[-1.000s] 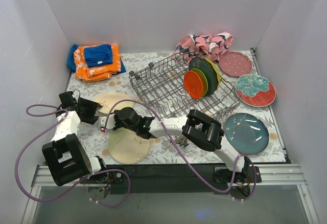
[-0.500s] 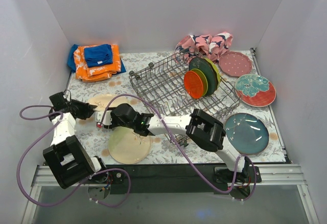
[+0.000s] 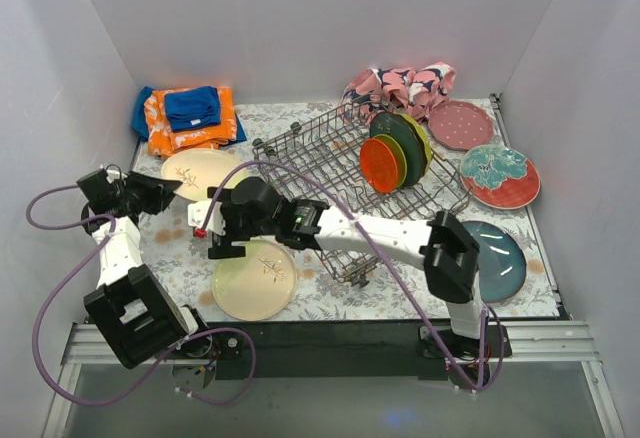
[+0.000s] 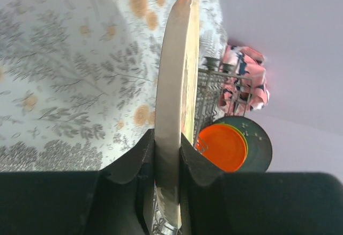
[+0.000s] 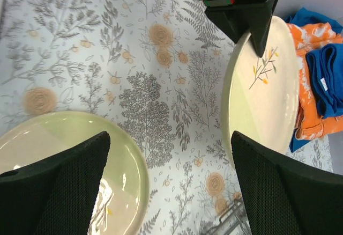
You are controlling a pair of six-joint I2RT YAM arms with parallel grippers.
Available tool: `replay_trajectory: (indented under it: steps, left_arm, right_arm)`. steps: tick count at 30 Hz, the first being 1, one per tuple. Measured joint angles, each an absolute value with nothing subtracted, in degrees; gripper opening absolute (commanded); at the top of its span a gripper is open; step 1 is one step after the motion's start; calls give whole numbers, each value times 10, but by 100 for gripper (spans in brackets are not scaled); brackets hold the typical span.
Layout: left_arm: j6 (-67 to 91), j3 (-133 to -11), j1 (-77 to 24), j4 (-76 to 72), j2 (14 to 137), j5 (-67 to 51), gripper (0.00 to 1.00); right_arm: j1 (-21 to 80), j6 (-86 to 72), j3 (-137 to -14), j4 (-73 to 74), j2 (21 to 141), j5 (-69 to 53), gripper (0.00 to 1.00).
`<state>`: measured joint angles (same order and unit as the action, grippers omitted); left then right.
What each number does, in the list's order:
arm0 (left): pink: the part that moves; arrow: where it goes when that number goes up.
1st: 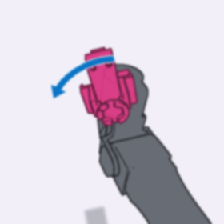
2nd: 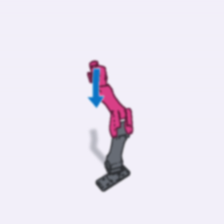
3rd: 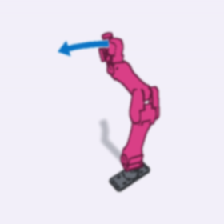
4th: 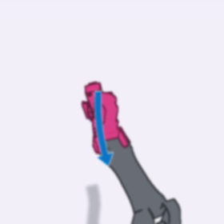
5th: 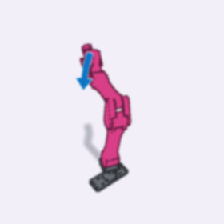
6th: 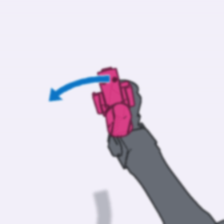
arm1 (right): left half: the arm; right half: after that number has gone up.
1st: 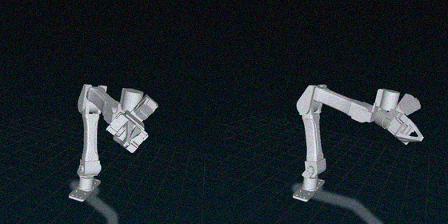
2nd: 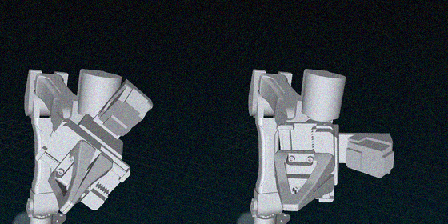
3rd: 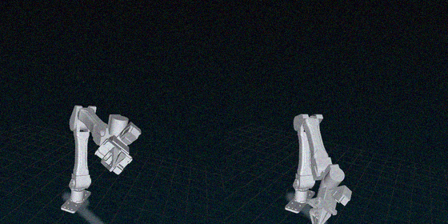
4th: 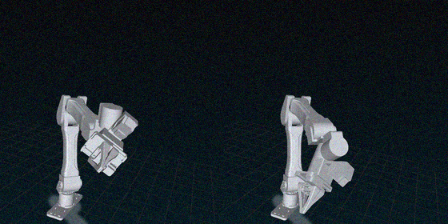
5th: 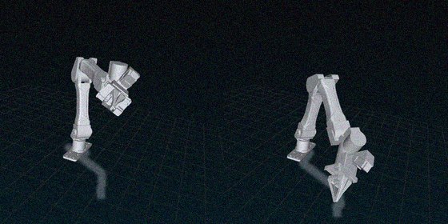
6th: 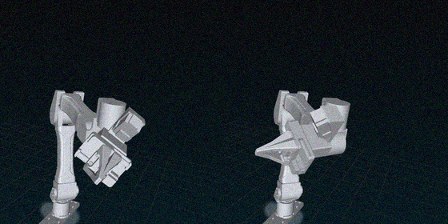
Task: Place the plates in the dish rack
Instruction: Pass the plate from the right arm to the left, then pass the plate from the left arm to the right
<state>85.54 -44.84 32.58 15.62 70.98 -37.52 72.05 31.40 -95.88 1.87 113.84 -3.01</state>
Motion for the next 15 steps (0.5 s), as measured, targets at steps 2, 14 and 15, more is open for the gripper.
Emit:
replay_trajectory:
  steps: [2,14,15]
  left_arm:
    - [847,-461,326,146,710,-395,0]
    - [844,-486,294,78,710,-495,0]
    - [850,-486,284,65,710,-505,0]
  right_arm:
    - [710,314,-959,52,1105,-68,98]
    - [462,207,-951,180,960,-296,98]
    - [442,189,-942,181,950,-307,98]
